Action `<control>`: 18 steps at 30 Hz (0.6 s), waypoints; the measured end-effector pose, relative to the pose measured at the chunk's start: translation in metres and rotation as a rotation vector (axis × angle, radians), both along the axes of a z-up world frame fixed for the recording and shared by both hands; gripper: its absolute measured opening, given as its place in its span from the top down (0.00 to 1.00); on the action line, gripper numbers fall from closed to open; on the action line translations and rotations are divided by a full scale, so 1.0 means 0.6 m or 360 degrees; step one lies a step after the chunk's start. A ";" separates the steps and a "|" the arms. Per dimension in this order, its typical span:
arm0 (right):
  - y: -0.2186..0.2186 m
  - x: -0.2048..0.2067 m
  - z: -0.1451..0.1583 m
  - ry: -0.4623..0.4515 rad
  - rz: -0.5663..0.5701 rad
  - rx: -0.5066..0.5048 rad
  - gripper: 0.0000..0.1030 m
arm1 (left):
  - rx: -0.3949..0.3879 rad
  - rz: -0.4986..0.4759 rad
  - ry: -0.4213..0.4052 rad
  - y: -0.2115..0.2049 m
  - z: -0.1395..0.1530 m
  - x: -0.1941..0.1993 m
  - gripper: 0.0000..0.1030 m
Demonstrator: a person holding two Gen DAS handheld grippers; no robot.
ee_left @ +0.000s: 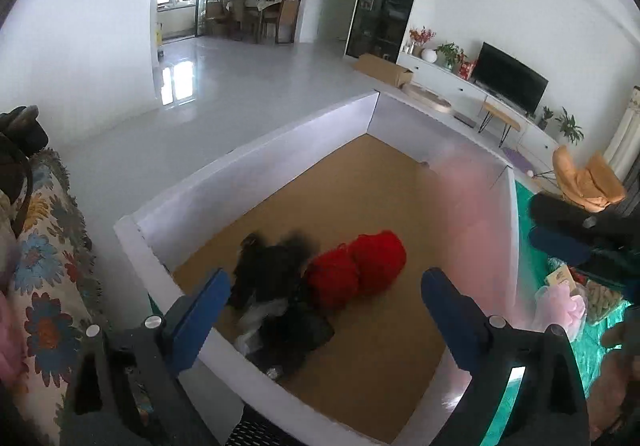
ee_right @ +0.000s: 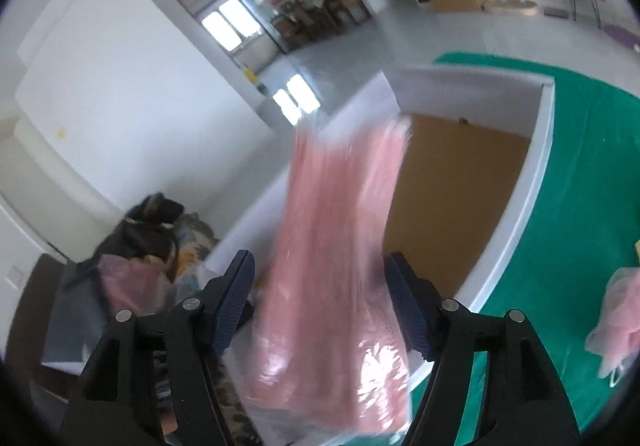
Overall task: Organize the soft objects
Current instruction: 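Carry the black fabric and pink bags into the white box and open both tools, then move both tools out of the box back over the green table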
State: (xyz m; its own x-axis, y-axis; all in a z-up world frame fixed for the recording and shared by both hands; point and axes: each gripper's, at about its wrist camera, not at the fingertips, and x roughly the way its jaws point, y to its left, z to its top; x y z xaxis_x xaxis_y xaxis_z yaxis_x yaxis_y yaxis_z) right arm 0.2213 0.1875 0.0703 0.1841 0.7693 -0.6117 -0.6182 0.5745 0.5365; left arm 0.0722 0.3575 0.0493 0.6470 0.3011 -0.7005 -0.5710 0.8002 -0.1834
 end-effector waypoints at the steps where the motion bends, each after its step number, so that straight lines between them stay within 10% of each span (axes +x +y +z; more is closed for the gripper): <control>1: -0.007 -0.001 -0.003 -0.0011 -0.0017 -0.0003 0.30 | -0.0001 -0.0010 -0.0021 -0.003 0.000 -0.004 0.06; 7: -0.134 -0.012 -0.002 -0.0152 -0.0190 -0.0109 0.30 | -0.0003 -0.0147 -0.0063 -0.079 0.016 0.000 0.06; 18: -0.498 -0.095 -0.131 -0.0435 -0.0681 -0.0794 0.30 | 0.0124 -0.0680 0.0040 -0.384 0.009 0.068 0.06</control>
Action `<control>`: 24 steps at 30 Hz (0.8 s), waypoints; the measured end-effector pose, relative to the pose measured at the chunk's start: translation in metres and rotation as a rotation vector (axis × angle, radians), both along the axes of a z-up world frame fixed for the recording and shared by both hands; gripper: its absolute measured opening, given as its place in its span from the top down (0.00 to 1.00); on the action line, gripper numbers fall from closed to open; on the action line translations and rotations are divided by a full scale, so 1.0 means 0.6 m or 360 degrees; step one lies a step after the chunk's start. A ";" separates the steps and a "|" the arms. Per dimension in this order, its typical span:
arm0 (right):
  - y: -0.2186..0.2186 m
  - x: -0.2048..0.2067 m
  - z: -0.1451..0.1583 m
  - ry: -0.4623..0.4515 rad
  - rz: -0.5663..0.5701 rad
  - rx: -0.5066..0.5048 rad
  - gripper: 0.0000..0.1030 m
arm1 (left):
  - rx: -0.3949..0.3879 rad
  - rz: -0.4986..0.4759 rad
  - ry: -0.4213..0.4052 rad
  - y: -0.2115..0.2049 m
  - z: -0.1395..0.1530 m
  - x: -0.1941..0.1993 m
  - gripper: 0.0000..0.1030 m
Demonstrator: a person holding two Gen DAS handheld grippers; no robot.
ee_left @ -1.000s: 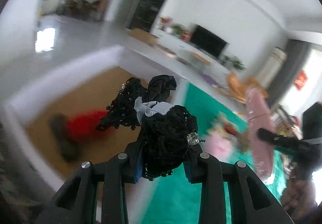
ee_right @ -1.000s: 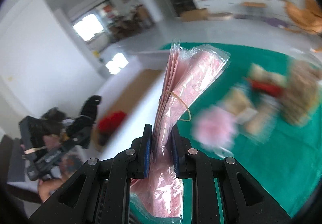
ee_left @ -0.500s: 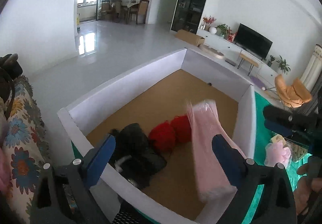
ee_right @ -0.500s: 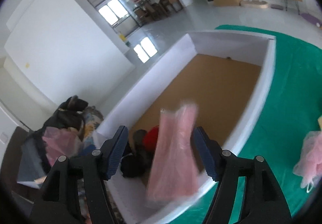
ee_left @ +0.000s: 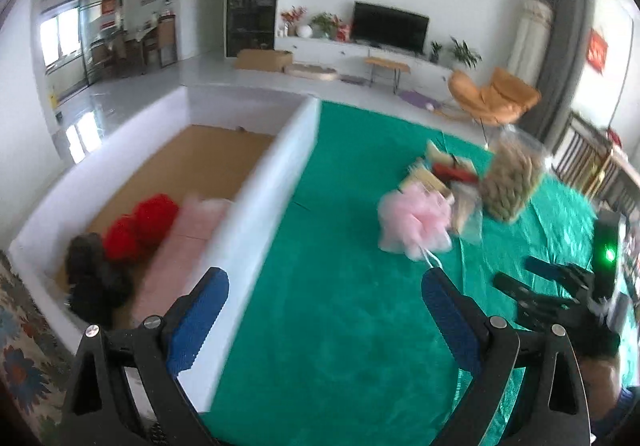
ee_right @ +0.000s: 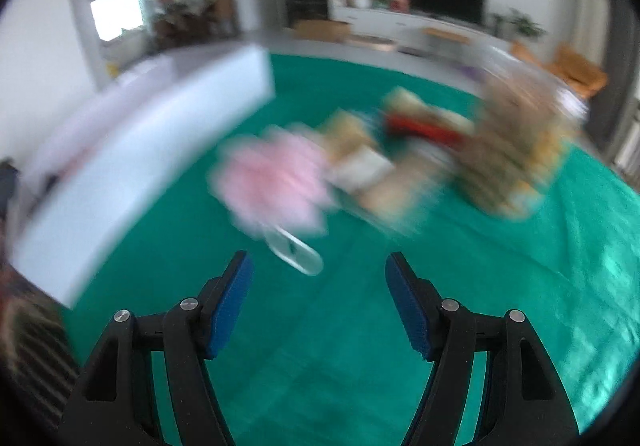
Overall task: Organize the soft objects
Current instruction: 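Move both tools out of the box back over the green table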
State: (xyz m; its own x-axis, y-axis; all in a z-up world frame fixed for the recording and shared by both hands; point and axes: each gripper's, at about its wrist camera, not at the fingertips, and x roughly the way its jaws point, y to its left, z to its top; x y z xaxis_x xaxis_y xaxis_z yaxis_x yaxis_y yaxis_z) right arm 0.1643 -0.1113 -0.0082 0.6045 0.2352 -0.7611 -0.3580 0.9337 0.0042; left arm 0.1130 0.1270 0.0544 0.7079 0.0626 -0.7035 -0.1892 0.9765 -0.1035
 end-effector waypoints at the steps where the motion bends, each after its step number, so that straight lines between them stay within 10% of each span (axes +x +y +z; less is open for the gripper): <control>1: -0.019 -0.007 -0.007 -0.0002 -0.0023 -0.0023 0.30 | 0.0011 -0.0019 0.0015 -0.017 -0.007 0.010 0.06; 13: -0.196 -0.059 -0.064 0.0027 -0.0241 -0.0211 0.30 | 0.0268 -0.0136 0.0130 -0.122 -0.057 0.054 0.06; 24: -0.219 -0.063 -0.081 0.0036 -0.0284 -0.0100 0.22 | 0.0096 -0.0444 0.0465 -0.193 -0.203 0.119 0.06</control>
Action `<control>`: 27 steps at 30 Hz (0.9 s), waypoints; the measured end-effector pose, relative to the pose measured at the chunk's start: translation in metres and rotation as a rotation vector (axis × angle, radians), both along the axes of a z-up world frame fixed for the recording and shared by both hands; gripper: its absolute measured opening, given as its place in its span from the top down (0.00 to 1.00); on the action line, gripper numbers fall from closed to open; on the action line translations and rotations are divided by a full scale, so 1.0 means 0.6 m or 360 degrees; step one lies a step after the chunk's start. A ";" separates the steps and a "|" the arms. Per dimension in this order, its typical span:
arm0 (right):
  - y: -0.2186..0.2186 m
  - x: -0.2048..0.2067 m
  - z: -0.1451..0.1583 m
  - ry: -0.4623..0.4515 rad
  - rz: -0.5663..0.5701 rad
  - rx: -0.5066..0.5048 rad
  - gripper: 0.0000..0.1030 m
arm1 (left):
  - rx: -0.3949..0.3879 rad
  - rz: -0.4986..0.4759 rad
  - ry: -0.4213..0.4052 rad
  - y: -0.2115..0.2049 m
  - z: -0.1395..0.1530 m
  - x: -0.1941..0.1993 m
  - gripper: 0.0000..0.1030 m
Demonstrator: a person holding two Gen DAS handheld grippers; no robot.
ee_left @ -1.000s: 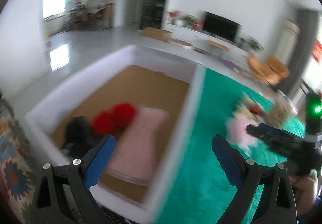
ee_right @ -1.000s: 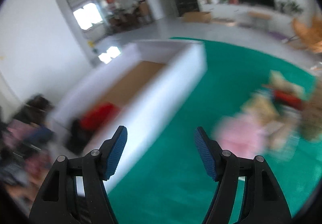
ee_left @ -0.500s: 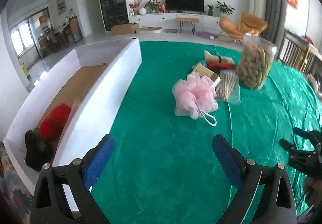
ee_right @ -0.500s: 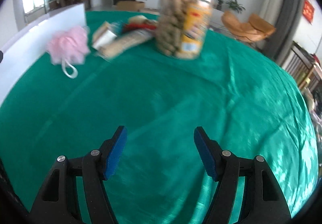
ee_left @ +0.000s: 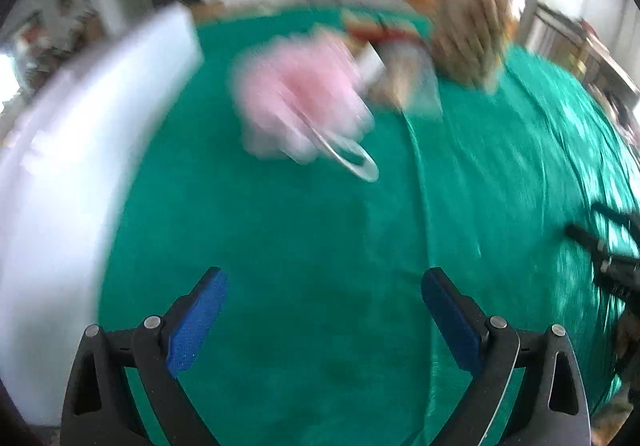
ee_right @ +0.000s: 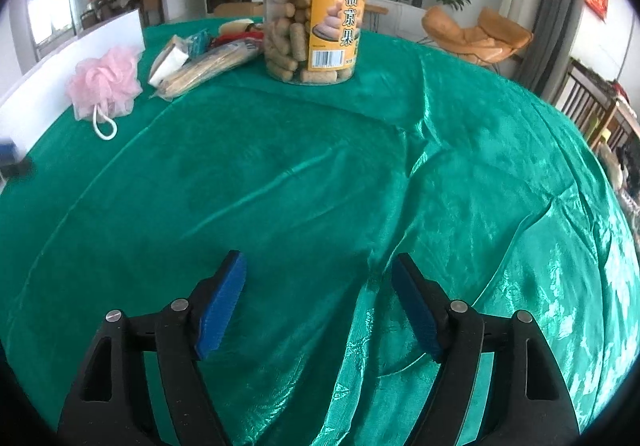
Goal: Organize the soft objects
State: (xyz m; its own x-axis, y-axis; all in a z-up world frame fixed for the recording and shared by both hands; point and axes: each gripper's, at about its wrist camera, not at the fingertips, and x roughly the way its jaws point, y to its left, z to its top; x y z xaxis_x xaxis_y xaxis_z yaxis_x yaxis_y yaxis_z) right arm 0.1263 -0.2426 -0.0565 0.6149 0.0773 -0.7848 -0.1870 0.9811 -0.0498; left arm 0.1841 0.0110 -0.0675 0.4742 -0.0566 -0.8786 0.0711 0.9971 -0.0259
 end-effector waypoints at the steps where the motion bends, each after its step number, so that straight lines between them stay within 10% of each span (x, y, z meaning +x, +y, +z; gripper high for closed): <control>1: -0.002 0.000 0.000 0.0005 -0.0003 0.0012 0.22 | -0.0018 -0.0035 0.0023 -0.010 -0.017 0.005 0.05; 6: -0.010 0.004 -0.001 0.0028 -0.0018 0.0065 0.20 | 0.0006 -0.0165 -0.0175 -0.051 -0.025 0.033 0.00; 27: -0.009 0.003 -0.001 0.0028 -0.0025 0.0064 0.19 | -0.0008 -0.0215 -0.0193 -0.063 -0.024 0.102 0.00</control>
